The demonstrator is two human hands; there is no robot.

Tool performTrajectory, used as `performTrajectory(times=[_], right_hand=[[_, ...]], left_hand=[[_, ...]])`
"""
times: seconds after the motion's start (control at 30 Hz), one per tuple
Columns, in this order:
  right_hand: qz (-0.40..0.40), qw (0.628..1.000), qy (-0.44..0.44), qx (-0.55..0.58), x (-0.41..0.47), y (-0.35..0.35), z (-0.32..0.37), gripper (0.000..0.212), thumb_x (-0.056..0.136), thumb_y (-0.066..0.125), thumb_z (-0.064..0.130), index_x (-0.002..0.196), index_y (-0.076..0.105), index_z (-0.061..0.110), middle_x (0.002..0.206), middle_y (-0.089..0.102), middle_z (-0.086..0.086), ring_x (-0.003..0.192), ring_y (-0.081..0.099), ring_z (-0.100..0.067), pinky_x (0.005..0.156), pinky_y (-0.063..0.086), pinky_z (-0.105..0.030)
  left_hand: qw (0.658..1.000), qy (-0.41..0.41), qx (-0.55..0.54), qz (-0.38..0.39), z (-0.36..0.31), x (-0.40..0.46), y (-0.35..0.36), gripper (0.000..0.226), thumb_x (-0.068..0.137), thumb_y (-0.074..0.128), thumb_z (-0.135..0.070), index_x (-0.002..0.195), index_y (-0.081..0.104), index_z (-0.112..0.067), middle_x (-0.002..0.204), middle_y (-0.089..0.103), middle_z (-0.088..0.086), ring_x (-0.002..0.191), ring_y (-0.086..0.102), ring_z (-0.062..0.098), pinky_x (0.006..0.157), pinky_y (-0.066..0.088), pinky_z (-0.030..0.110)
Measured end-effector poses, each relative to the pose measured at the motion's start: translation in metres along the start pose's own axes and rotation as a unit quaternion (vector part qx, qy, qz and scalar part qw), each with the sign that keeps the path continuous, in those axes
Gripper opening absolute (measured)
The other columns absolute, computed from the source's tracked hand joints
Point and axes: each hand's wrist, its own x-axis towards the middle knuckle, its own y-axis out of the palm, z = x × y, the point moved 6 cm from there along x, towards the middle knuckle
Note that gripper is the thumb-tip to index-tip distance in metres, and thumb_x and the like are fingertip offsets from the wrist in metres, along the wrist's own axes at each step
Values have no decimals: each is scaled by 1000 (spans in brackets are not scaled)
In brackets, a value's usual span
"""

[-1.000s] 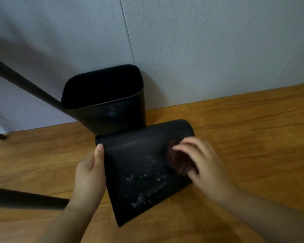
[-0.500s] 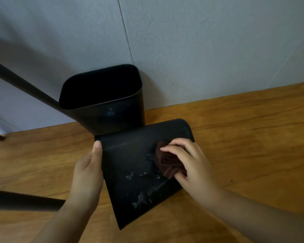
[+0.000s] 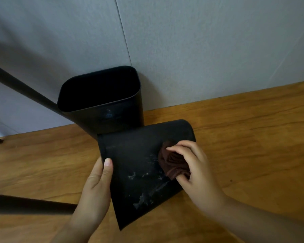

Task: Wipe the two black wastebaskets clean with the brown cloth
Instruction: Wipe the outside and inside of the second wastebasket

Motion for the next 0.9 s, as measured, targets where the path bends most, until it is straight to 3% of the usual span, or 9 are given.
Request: performTrajectory(times=[0.1, 0.2, 0.33, 0.43, 0.57, 0.63, 0.73, 0.83, 0.9], right_hand=[[2, 1000, 0, -3, -2, -1, -3, 55, 81, 69, 6, 127, 55, 33, 129, 42, 14, 123, 44, -12, 101, 43, -32], [-7, 1000, 15, -10, -4, -1, -6, 56, 81, 70, 6, 127, 55, 33, 129, 42, 14, 122, 44, -12, 101, 44, -33], [13, 1000, 9, 2, -9, 1, -5, 57, 80, 69, 5, 126, 54, 36, 128, 42, 16, 123, 44, -12, 101, 44, -33], [13, 999, 40, 25, -12, -4, -14, 54, 84, 69, 8, 127, 52, 36, 130, 41, 20, 126, 43, -7, 104, 43, -34], [-88, 984, 153, 13, -2, -24, -39, 52, 87, 65, 15, 135, 48, 27, 130, 44, 14, 124, 45, -6, 105, 45, -38], [-111, 981, 159, -10, 8, -27, -37, 53, 87, 65, 15, 136, 47, 24, 129, 44, 12, 123, 45, -8, 104, 46, -39], [-73, 992, 100, -32, 17, -14, -13, 57, 83, 66, 13, 135, 48, 28, 134, 43, 11, 126, 43, -10, 106, 43, -39], [34, 996, -33, -75, 11, 5, 17, 63, 79, 69, 10, 134, 50, 33, 137, 41, 13, 127, 41, -12, 105, 40, -29], [56, 991, -83, -86, 2, 6, 15, 65, 75, 70, 5, 132, 53, 31, 135, 43, 11, 125, 44, -14, 102, 42, -28]], left_hand=[[999, -18, -30, -7, 5, -1, 2, 40, 83, 42, -52, 109, 64, -33, 105, 73, -5, 102, 67, 19, 92, 49, 41], [995, -70, -77, 6, 15, -5, 12, 51, 81, 42, -54, 107, 66, -18, 101, 75, 5, 94, 72, 22, 83, 51, 38], [989, -87, -115, -32, 21, -6, 17, 45, 78, 43, -60, 105, 63, -32, 114, 71, 3, 107, 65, 26, 99, 45, 48], [991, -69, -98, -54, 17, -5, 16, 43, 78, 41, -60, 104, 63, -34, 113, 70, -2, 110, 62, 24, 102, 43, 49], [992, -53, -96, -64, 14, -2, 16, 44, 80, 41, -59, 105, 65, -31, 112, 71, -3, 110, 63, 23, 103, 43, 49], [992, -46, -92, -71, 13, 0, 16, 41, 86, 39, -55, 100, 66, -28, 108, 71, -2, 108, 64, 22, 102, 44, 45], [992, -44, -88, -82, 9, 3, 16, 37, 94, 35, -50, 96, 64, -27, 105, 70, -3, 106, 63, 20, 99, 45, 42], [992, -35, -83, -90, 5, 4, 13, 38, 94, 33, -50, 92, 63, -28, 98, 70, -5, 98, 63, 15, 82, 47, 31], [992, -34, -74, -92, 4, 4, 10, 41, 93, 33, -52, 92, 64, -26, 96, 70, -5, 95, 63, 14, 74, 45, 26]])
